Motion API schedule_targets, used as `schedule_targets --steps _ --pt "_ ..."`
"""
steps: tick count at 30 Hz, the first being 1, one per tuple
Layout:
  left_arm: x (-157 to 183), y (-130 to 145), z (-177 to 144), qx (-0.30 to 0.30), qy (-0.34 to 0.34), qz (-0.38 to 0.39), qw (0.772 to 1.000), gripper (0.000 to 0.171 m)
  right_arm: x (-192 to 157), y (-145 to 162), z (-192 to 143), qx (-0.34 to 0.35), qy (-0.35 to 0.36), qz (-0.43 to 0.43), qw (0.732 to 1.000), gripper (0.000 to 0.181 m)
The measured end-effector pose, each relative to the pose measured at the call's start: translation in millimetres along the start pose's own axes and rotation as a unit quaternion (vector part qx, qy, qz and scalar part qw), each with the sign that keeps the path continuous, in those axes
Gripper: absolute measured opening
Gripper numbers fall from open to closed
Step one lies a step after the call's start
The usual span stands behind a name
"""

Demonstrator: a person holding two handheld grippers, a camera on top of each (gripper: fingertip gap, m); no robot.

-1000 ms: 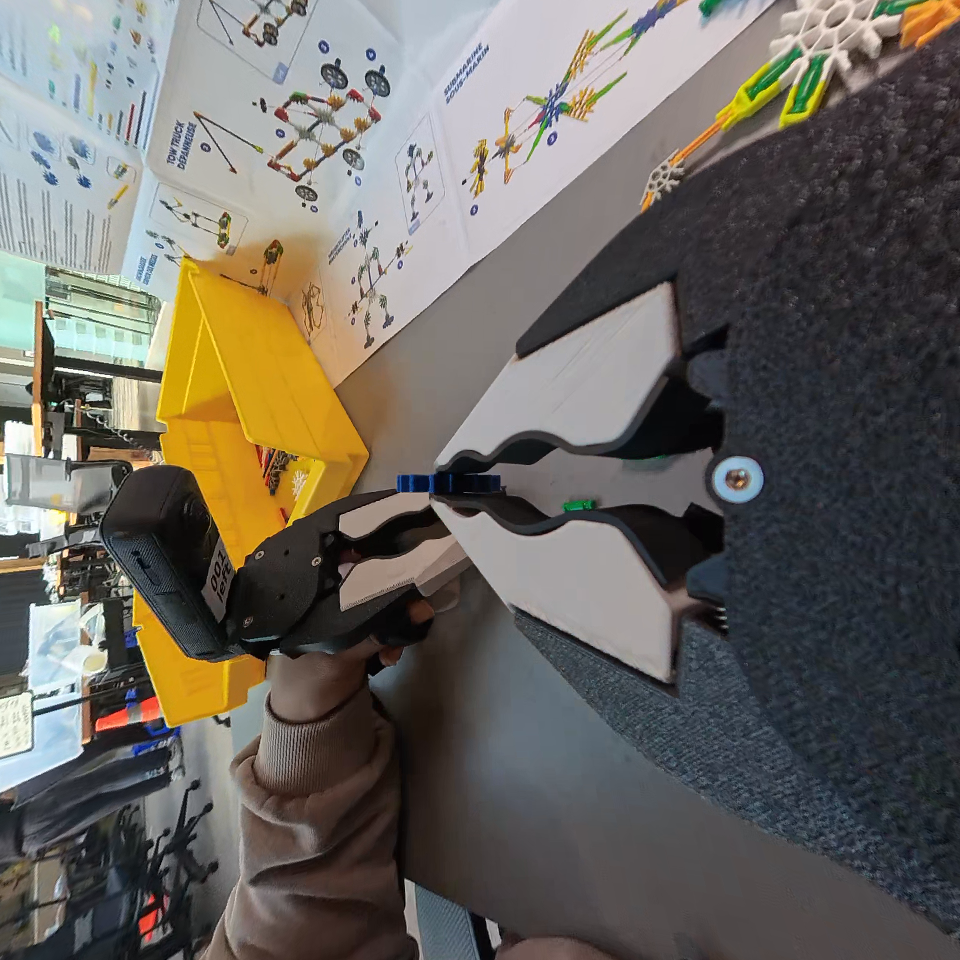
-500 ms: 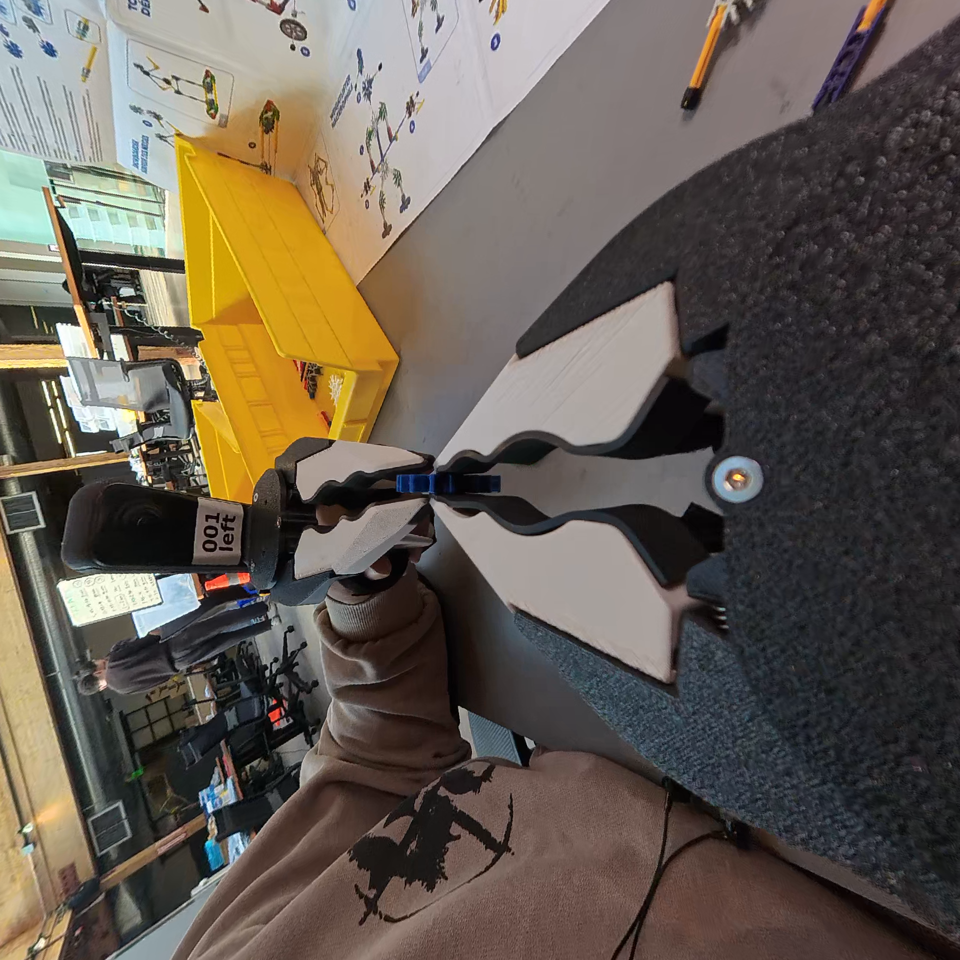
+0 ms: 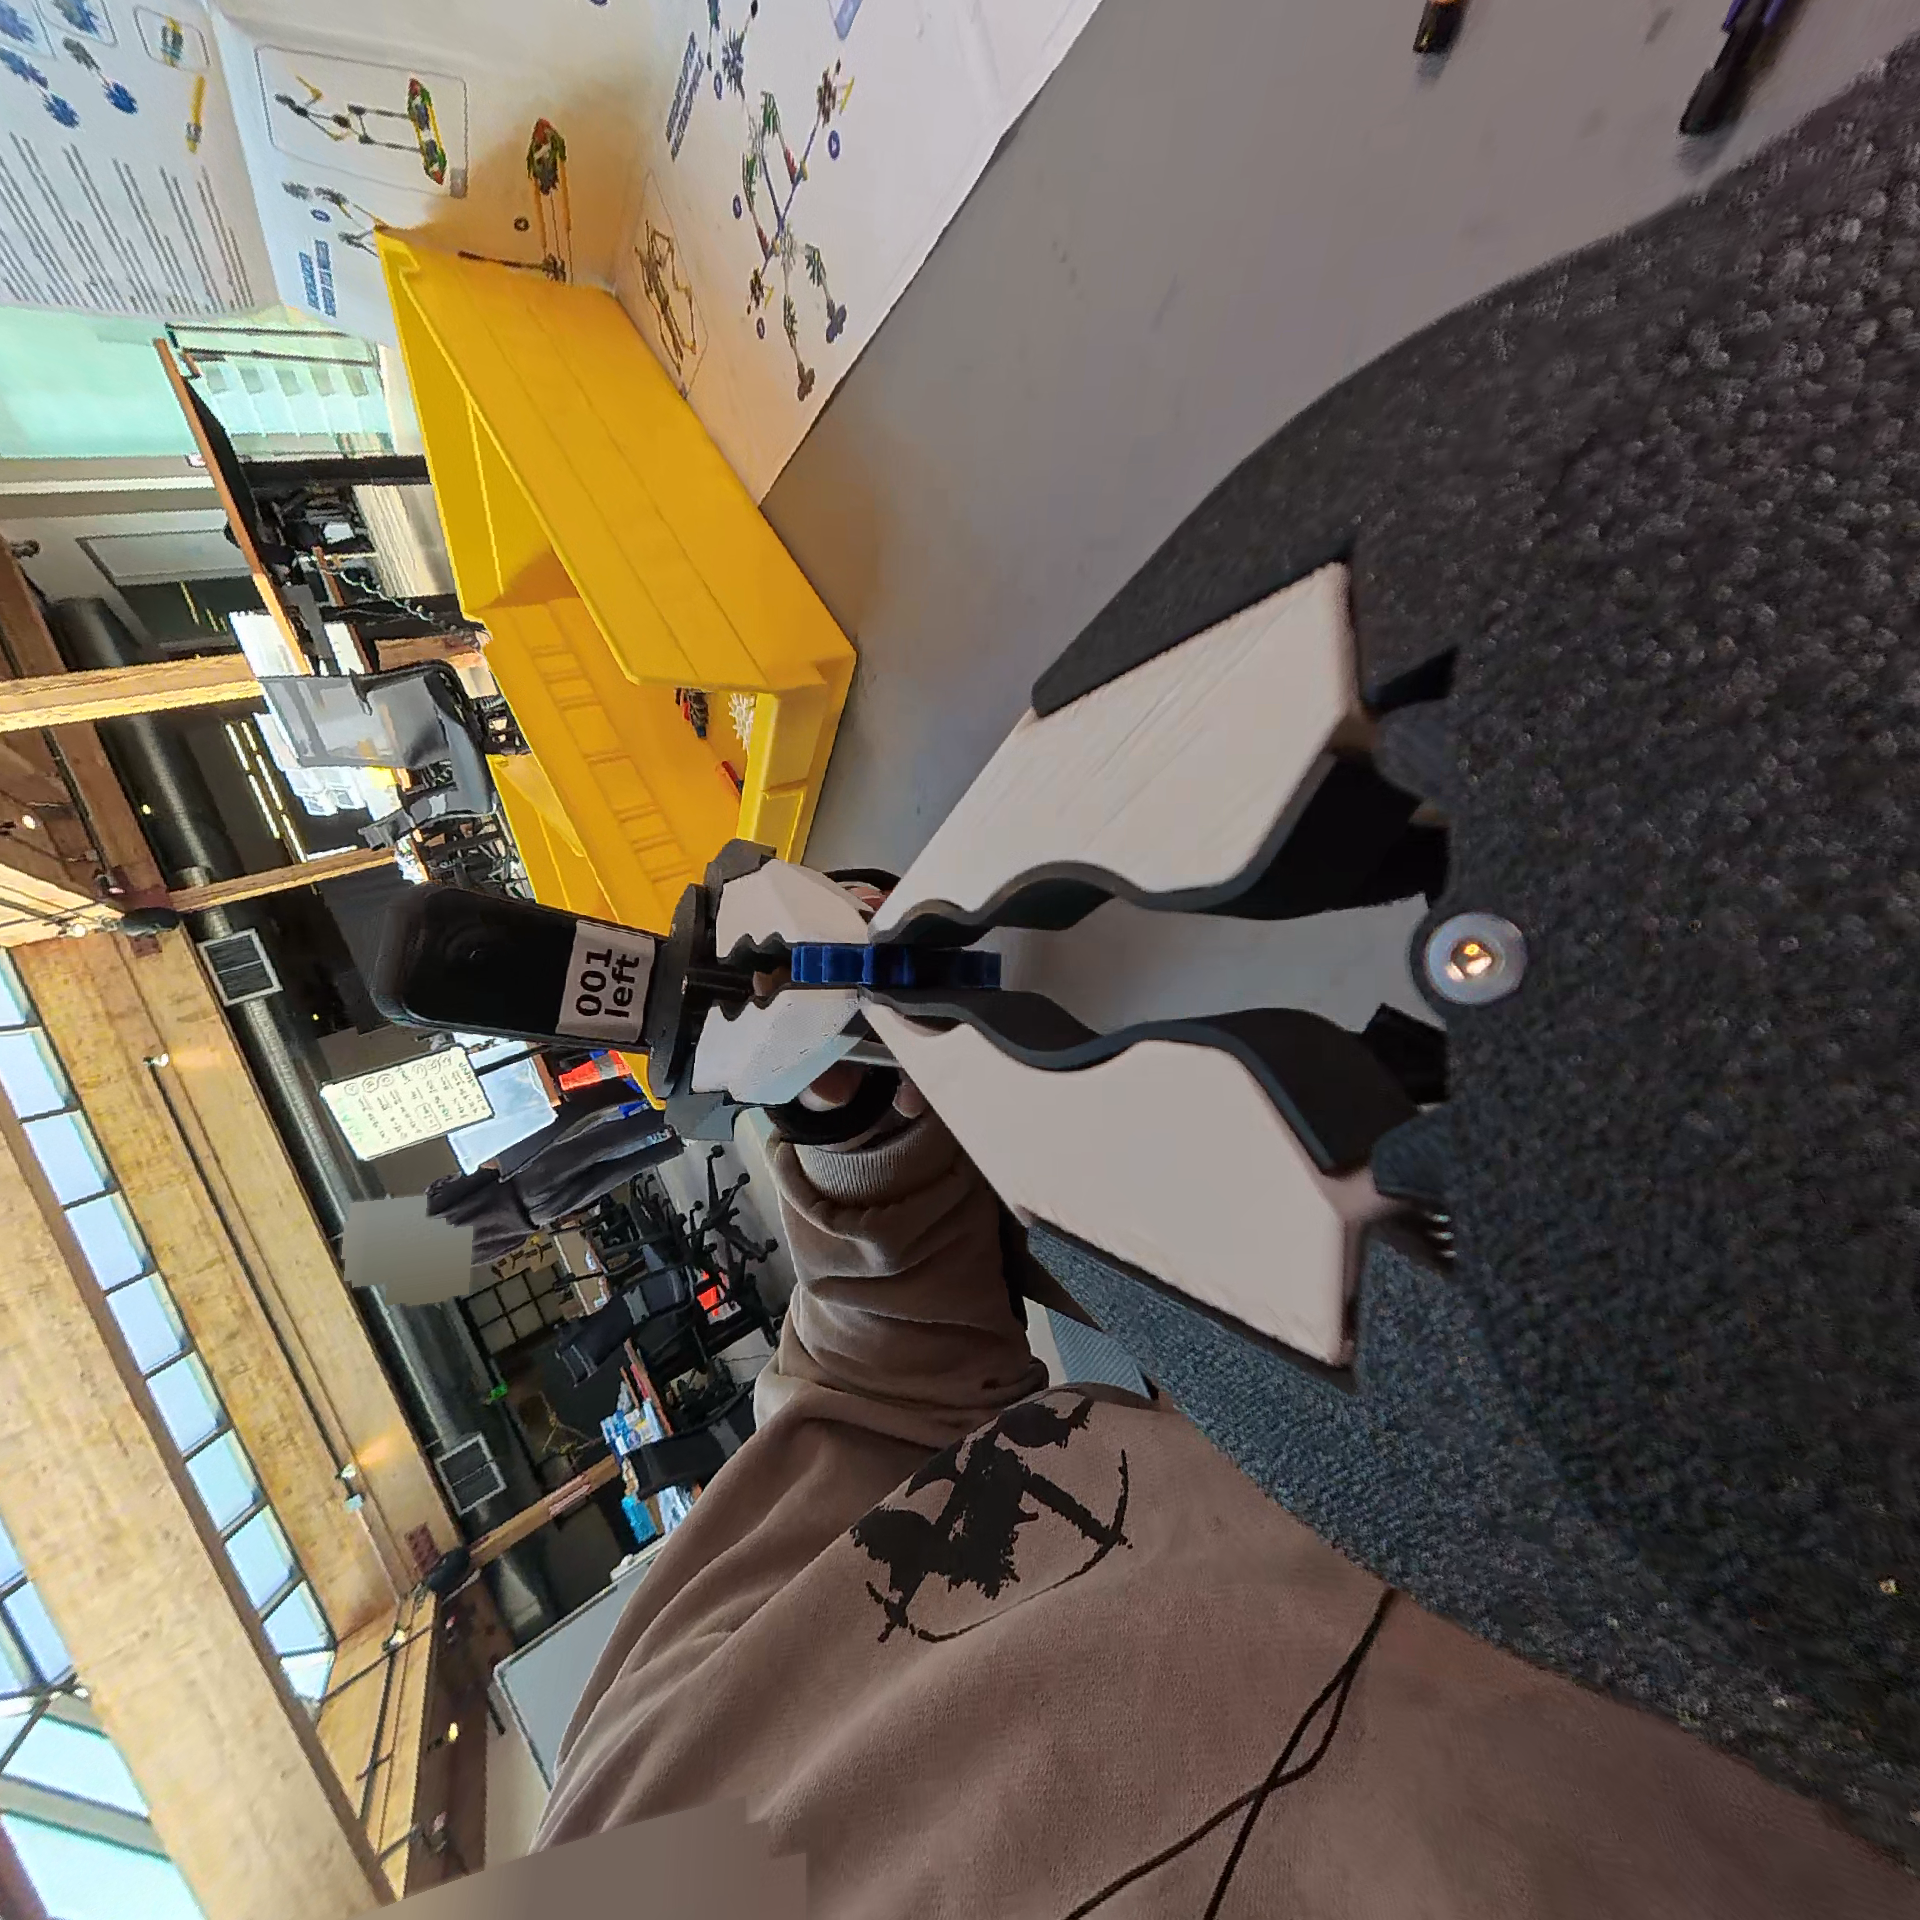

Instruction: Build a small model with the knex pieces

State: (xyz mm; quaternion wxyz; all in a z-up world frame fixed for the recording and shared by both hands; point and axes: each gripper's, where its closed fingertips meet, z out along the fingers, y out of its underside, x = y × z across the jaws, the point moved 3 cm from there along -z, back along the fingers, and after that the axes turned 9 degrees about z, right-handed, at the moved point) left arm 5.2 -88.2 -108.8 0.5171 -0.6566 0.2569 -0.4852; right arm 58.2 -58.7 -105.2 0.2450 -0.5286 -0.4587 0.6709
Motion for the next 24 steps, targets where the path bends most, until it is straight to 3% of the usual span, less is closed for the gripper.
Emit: schedule_targets --steps 4,9,14,17,19,21,24 --pt "-11 -7 -1 0.064 -0.04 -0.06 0.995 0.003 7 -7 3 0.032 0.056 -0.02 0.998 0.004" --pt "-27 -10 0 0.091 -0.128 -0.054 0.986 0.005 18 -11 6 0.038 0.183 -0.117 0.975 0.004" --pt "-38 -14 4 0.063 -0.23 0.029 0.971 0.007 27 -15 7 0.032 0.295 -0.195 0.935 0.004" --pt "-45 -15 7 0.024 -0.299 0.11 0.947 0.004 34 -16 9 0.017 0.358 -0.248 0.9 0.004" --pt "-49 -14 8 -0.012 -0.333 0.172 0.927 0.004 39 -16 8 0.012 0.367 -0.246 0.897 0.004" --pt "-52 -13 9 -0.027 -0.325 0.173 0.929 0.004 42 -16 7 0.001 0.37 -0.26 0.892 0.004" --pt "-51 -8 3 -0.051 -0.287 0.172 0.941 0.005 45 -17 -2 0.009 0.343 -0.219 0.913 0.004"
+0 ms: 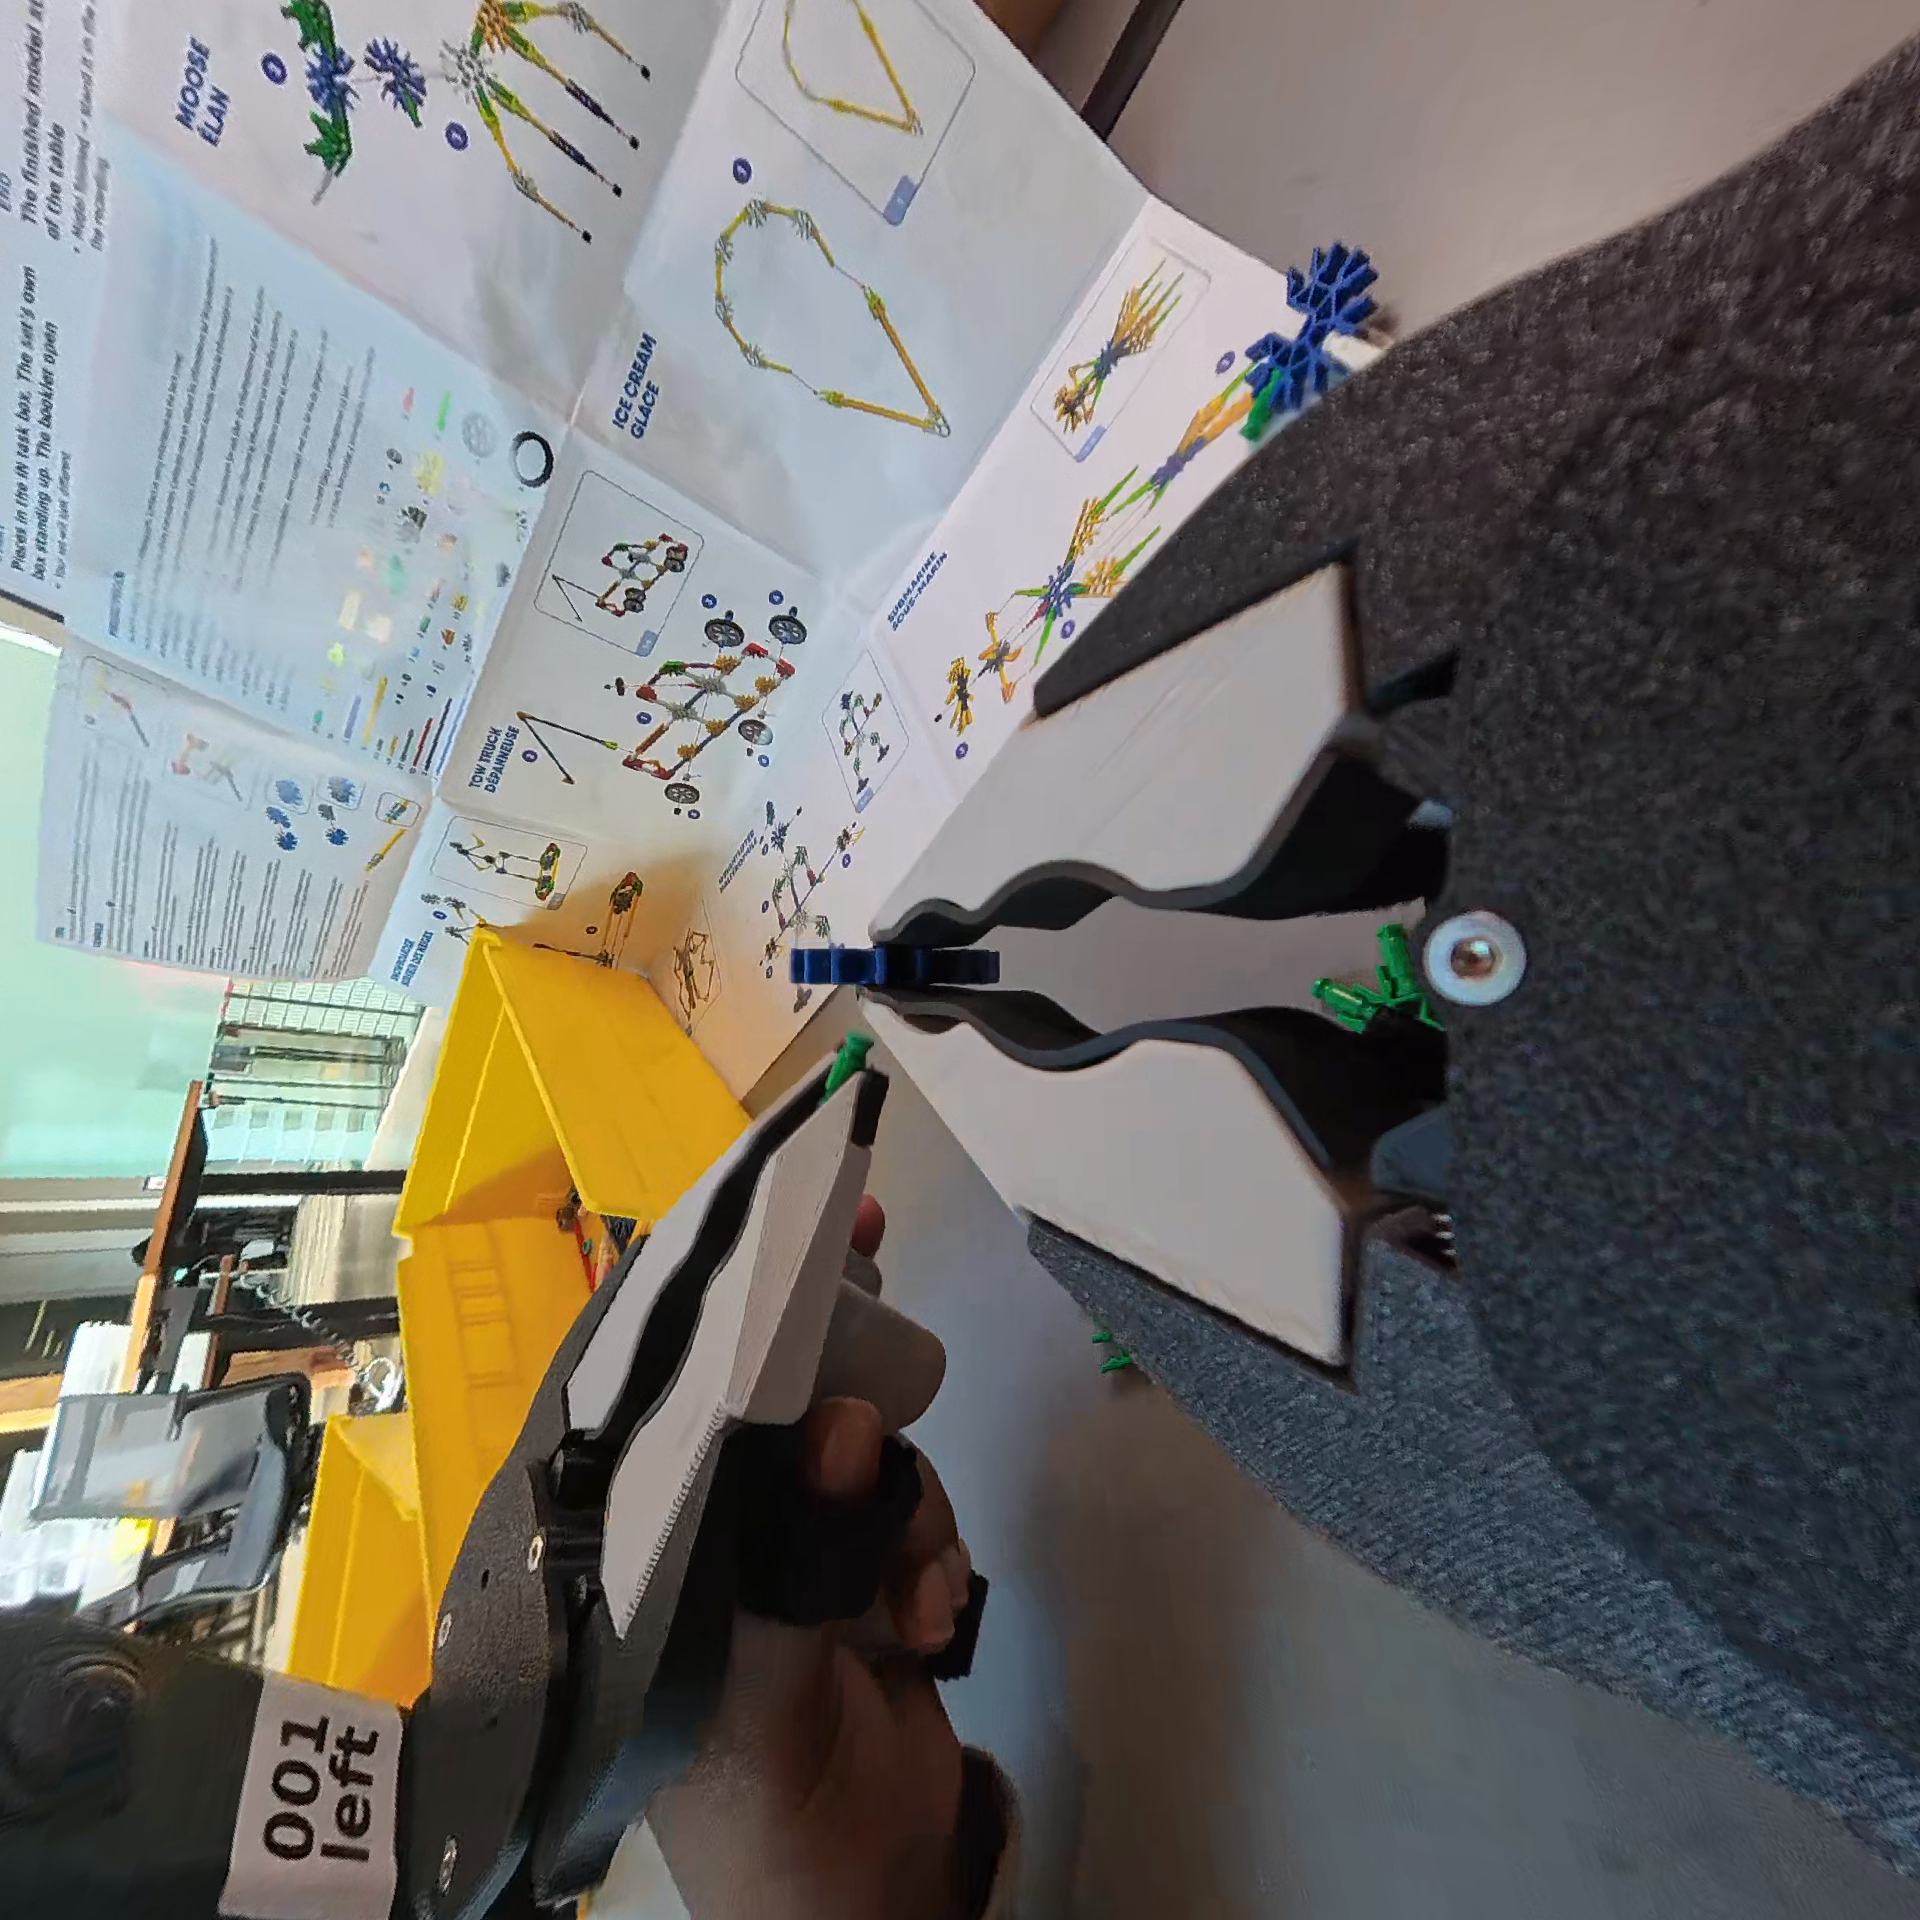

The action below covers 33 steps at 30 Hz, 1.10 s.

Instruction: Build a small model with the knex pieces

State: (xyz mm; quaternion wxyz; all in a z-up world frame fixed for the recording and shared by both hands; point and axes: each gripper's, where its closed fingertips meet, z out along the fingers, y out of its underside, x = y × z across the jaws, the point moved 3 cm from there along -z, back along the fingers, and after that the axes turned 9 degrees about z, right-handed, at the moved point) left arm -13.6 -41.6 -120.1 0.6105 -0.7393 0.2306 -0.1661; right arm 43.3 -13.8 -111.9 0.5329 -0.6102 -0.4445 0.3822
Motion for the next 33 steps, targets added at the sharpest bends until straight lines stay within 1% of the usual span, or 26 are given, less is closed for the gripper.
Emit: schedule_targets --steps 1,5,8,10,12,14,16,18,20,22,25,33 --pt "-2 2 -5 -0.007 0.009 -0.002 1.0 0.005 5 -1 -4 0.002 -0.014 0.017 1.0 0.005" --pt "-15 4 -26 -0.008 0.032 0.02 0.999 0.005 12 -8 -21 0.04 -0.117 0.094 0.988 0.005" --pt "-29 3 -35 -0.009 0.012 0.053 0.998 0.005 19 -13 -25 0.06 -0.142 0.151 0.977 0.005" --pt "-38 0 -42 -0.007 -0.006 0.069 0.998 0.005 18 -16 -26 0.065 -0.148 0.161 0.974 0.005" --pt "-49 -8 -51 -0.003 -0.028 0.08 0.996 0.005 13 -17 -28 0.062 -0.153 0.153 0.974 0.005" --pt "-70 -18 -68 -0.008 -0.08 0.095 0.992 0.005 6 -20 -30 0.059 -0.159 0.135 0.976 0.005" --pt "-100 -23 -91 -0.028 -0.15 0.087 0.985 0.005 -1 -26 -33 0.064 -0.165 0.115 0.977 0.005" --pt "-129 -16 -112 -0.056 -0.204 0.054 0.976 0.005 -6 -28 -35 0.063 -0.172 0.109 0.977 0.005" --pt "-150 1 -129 -0.102 -0.236 0.02 0.966 0.006 -5 -25 -33 0.049 -0.167 0.115 0.978 0.005" --pt "-164 19 -140 -0.144 -0.258 0.001 0.955 0.006 -1 -21 -32 0.039 -0.159 0.12 0.979 0.005" --pt "-173 34 -147 -0.169 -0.272 -0.011 0.947 0.006 5 -19 -31 0.037 -0.151 0.122 0.98 0.005" --pt "-171 27 -148 -0.156 -0.28 -0.003 0.947 0.01 12 -12 -28 0.032 -0.15 0.152 0.976 0.005"
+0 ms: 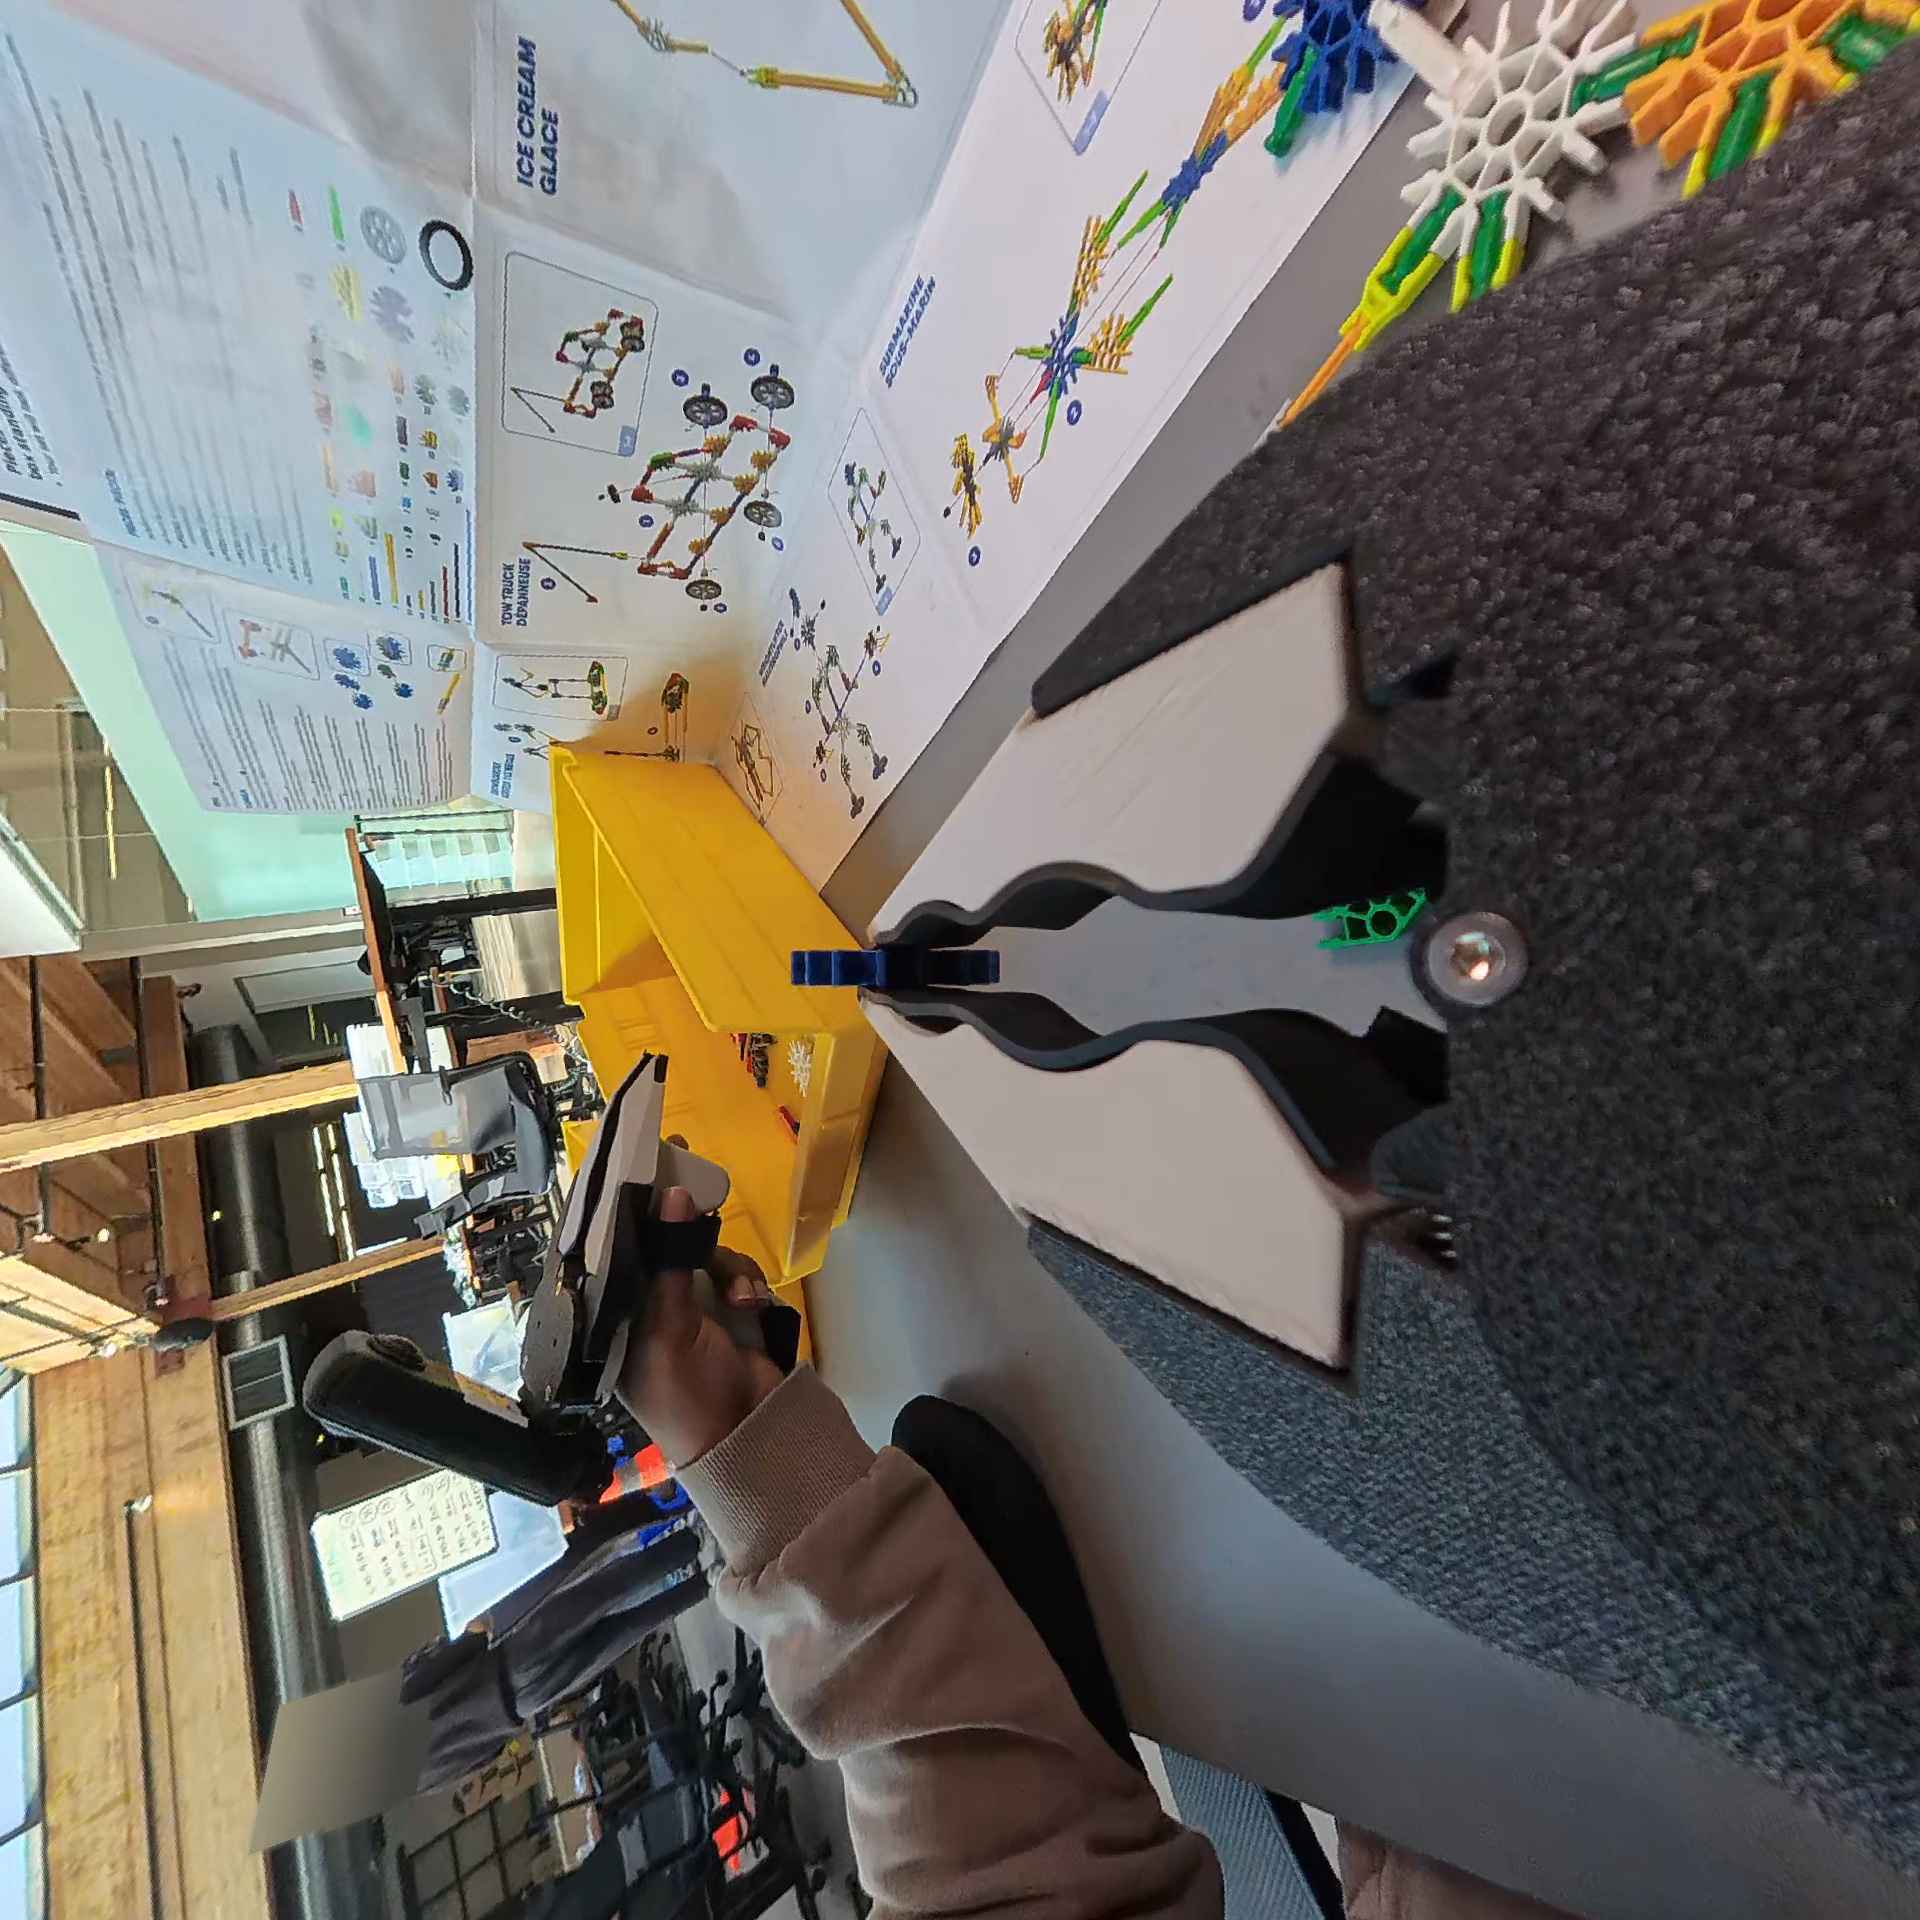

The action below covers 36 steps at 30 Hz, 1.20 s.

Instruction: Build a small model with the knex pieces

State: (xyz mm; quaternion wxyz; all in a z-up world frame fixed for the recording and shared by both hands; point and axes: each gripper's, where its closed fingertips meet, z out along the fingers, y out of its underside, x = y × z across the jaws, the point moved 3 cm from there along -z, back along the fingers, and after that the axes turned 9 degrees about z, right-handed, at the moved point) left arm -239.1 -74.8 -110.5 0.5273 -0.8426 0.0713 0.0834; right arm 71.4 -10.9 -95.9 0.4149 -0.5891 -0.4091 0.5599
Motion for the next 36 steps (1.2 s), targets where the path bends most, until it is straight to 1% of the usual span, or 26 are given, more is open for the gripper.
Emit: schedule_targets --steps 2,3,4,6,7,9,10,12,14,15,17,19,21,24,26,27,29,30,31,33,34,35,36 --pt "3 -3 -1 0.011 0.003 0.004 1.0 0.01 1 0 0 0.004 0.0 0.003 1.0 0.005" --pt "7 -8 -3 0.027 0.01 0.008 1.0 0.01 1 0 0 0.004 -0.001 0.004 1.0 0.005" --pt "13 -16 -6 0.049 0.025 0.011 0.998 0.011 1 0 0 0.003 -0.002 0.004 1.0 0.005" --pt "38 -34 -14 0.108 0.08 0.018 0.991 0.013 -3 2 2 -0.001 -0.013 0.003 1.0 0.005" --pt "58 -45 -20 0.146 0.117 0.026 0.982 0.013 -6 3 3 -0.003 -0.024 0.001 1.0 0.005" --pt "109 -60 -31 0.213 0.208 0.053 0.953 0.012 -17 5 5 0.001 -0.055 -0.01 0.998 0.005" --pt "138 -62 -34 0.226 0.257 0.068 0.937 0.013 -25 5 7 0.001 -0.074 -0.017 0.997 0.005" --pt "186 -62 -39 0.232 0.343 0.077 0.907 0.02 -41 9 8 -0.002 -0.117 -0.032 0.993 0.005" --pt "218 -62 -46 0.235 0.412 0.061 0.878 0.022 -56 12 8 -0.008 -0.158 -0.038 0.987 0.005" --pt "228 -62 -49 0.239 0.436 0.055 0.866 0.022 -62 15 8 -0.015 -0.174 -0.039 0.984 0.005" --pt "240 -59 -54 0.235 0.465 0.059 0.852 0.011 -69 18 9 -0.023 -0.187 -0.045 0.981 0.005" --pt "242 -57 -56 0.232 0.471 0.061 0.849 0.007 -70 20 9 -0.025 -0.193 -0.049 0.98 0.005" --pt "244 -57 -60 0.228 0.491 0.057 0.839 0.006 -73 20 8 -0.028 -0.212 -0.037 0.976 0.005" --pt "243 -55 -60 0.223 0.498 0.059 0.836 0.005 -72 21 8 -0.034 -0.211 -0.042 0.976 0.005" --pt "242 -54 -58 0.219 0.493 0.06 0.84 0.005 -69 22 9 -0.037 -0.197 -0.05 0.979 0.007" --pt "239 -54 -56 0.219 0.483 0.063 0.845 0.005 -64 21 9 -0.033 -0.18 -0.052 0.982 0.008" --pt "223 -58 -52 0.227 0.443 0.067 0.865 0.005 -50 12 8 -0.004 -0.141 -0.045 0.989 0.011" --pt "207 -63 -50 0.236 0.409 0.063 0.879 0.005 -41 6 6 0.011 -0.12 -0.035 0.992 0.014" --pt "185 -69 -47 0.245 0.357 0.059 0.899 0.005 -31 1 4 0.025 -0.101 -0.023 0.994 0.015" --pt "123 -73 -39 0.244 0.201 0.057 0.947 0.005 -13 -5 0 0.042 -0.066 0.001 0.997 0.019" --pt "89 -70 -37 0.23 0.117 0.056 0.965 0.005 -6 -6 -1 0.043 -0.054 0.009 0.998 0.02" --pt "56 -62 -36 0.206 0.041 0.051 0.976 0.005 -2 -6 -2 0.039 -0.044 0.011 0.998 0.02" --pt "27 -52 -35 0.171 -0.017 0.045 0.984 0.006 2 -5 -2 0.032 -0.036 0.006 0.999 0.021"
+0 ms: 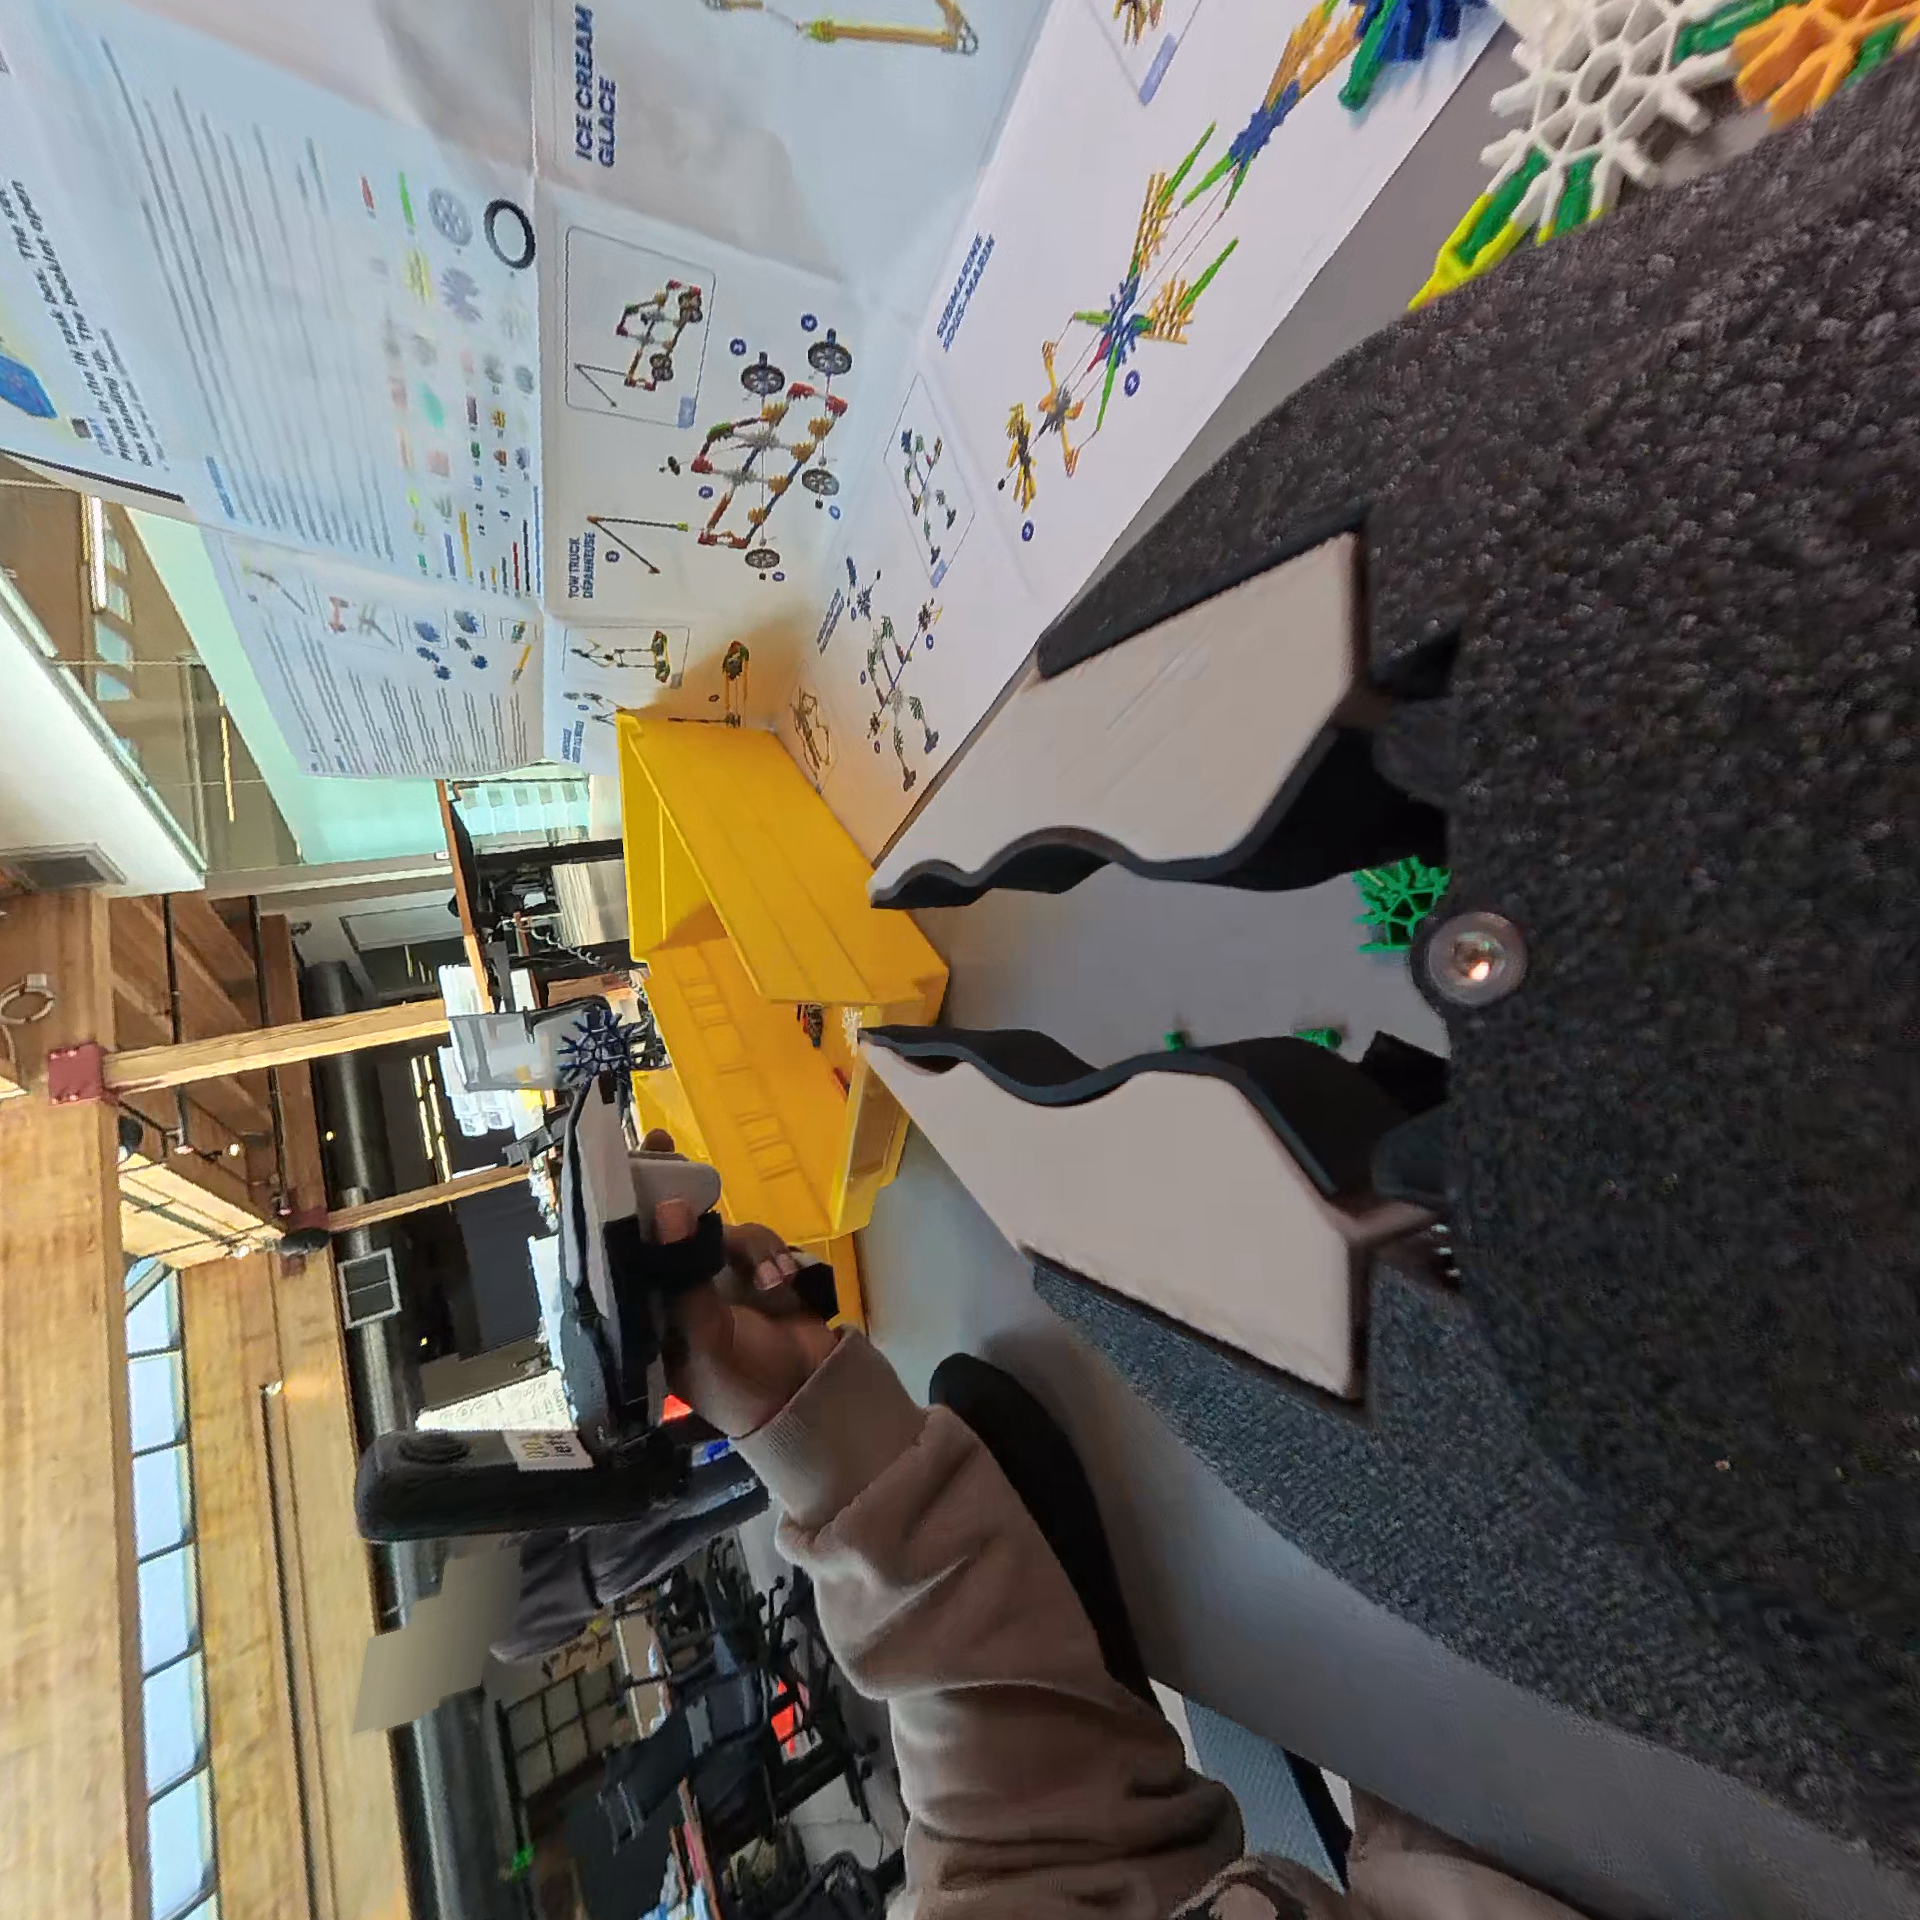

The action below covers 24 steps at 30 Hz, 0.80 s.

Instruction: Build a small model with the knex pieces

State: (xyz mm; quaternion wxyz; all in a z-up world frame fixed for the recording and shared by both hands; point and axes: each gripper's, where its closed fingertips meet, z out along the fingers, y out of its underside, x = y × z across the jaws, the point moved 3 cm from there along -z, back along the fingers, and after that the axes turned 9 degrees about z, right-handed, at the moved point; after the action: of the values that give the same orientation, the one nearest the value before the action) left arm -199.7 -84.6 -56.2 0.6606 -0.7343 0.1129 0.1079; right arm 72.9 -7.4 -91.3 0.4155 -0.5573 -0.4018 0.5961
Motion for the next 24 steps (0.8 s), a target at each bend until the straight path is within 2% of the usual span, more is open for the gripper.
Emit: schedule_targets --steps 3,5,8,11,13,15,17,19,21,24 --pt "-47 44 -4 -0.113 -0.073 -0.014 0.991 0.006 7 9 2 -0.042 0.034 -0.051 0.997 0.021" --pt "-57 60 -5 -0.144 -0.085 -0.028 0.986 0.006 9 18 4 -0.082 0.055 -0.09 0.991 0.021" --pt "-57 62 -3 -0.148 -0.092 -0.032 0.984 0.01 12 33 6 -0.134 0.078 -0.144 0.977 0.021" --pt "-46 53 0 -0.128 -0.083 -0.01 0.988 0.019 14 40 7 -0.157 0.083 -0.16 0.971 0.021" --pt "-21 37 5 -0.087 -0.029 0.006 0.996 0.021 15 43 6 -0.17 0.077 -0.156 0.97 0.021" --pt "23 22 9 -0.05 0.081 0.014 0.995 0.021 13 47 6 -0.186 0.064 -0.153 0.968 0.021" --pt "76 13 8 -0.032 0.21 0.012 0.977 0.02 7 56 6 -0.213 0.046 -0.152 0.964 0.022" --pt "121 14 4 -0.046 0.31 0.018 0.95 0.023 1 68 7 -0.251 0.03 -0.161 0.954 0.023" --pt "153 23 2 -0.065 0.362 0.048 0.929 0.024 -4 84 7 -0.302 0.015 -0.17 0.938 0.023" --pt "183 39 3 -0.094 0.403 0.08 0.907 0.024 -4 107 7 -0.382 0.019 -0.162 0.91 0.023"
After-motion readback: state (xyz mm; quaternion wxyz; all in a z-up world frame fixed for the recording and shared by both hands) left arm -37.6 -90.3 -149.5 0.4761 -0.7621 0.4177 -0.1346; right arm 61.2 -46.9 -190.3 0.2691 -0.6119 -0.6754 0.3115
